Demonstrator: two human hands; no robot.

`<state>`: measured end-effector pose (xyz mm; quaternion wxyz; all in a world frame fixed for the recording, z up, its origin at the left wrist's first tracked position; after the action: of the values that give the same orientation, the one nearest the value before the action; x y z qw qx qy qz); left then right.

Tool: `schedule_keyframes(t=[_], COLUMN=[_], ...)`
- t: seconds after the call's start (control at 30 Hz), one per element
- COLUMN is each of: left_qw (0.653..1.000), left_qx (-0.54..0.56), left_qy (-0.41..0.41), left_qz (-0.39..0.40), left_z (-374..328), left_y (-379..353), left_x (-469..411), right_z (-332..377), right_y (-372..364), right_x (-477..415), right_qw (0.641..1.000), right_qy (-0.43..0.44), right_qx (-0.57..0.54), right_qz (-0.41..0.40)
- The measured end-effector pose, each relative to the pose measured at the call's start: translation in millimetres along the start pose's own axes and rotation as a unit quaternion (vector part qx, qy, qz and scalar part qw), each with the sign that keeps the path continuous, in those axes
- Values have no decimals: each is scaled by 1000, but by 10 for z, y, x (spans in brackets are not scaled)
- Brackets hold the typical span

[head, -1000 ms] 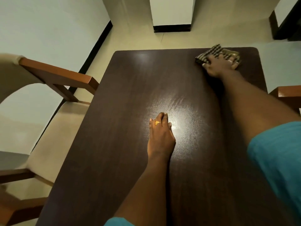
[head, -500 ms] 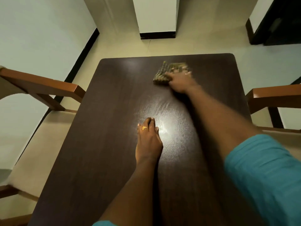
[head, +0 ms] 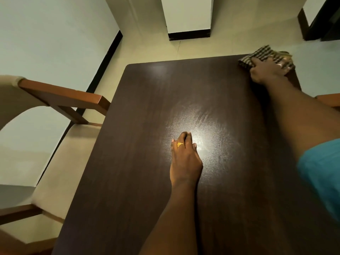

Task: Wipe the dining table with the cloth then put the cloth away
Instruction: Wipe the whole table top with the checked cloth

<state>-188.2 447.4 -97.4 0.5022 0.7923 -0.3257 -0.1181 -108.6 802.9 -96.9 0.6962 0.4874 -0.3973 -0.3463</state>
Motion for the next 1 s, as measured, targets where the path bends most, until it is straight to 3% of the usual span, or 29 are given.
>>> schedule_keyframes(t=[0.13, 0.27, 0.4, 0.47, 0.6, 0.77, 0.9, 1.0], left_qw=[1000, 999, 997, 997, 995, 978, 984, 995], left_qx=[7, 50, 74, 82, 101, 196, 152, 87], left_qy=[-3, 8, 6, -1, -14, -33, -76, -23], left_qz=[2, 9, -8, -4, 6, 58, 56, 29], left_z=[-28, -56, -60, -66, -66, 21, 291, 873], left_y=[16, 85, 155, 171, 185, 259, 610, 910], left_x=[12, 58, 113, 123, 119, -69, -568, -1074], right_z=[721, 1455, 1438, 1129, 291, -400, -452, -297], right_y=[-194, -514, -703, -637, -327, -28, 57, 68], right_x=[304, 1218, 1896, 1868, 1468, 885, 484, 286], right_qw=[991, 964, 943, 953, 987, 997, 998, 997], right_qy=[126, 264, 326, 297, 153, 20, -11, -10], right_qx=[31, 31, 54, 57, 54, 69, 63, 79], right_qz=[10, 27, 37, 32, 8, 6, 6, 16])
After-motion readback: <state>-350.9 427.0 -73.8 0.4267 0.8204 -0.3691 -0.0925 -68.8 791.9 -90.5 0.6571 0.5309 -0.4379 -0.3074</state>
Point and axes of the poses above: each hand's wrist, its own x-axis away from the middle knuckle, its own y-axis out of the back of the hand, z = x × y, the point moved 9 cm from there along -x, towards the middle knuckle, and after that the axes turned 9 degrees about y, right-handed, at the moved point
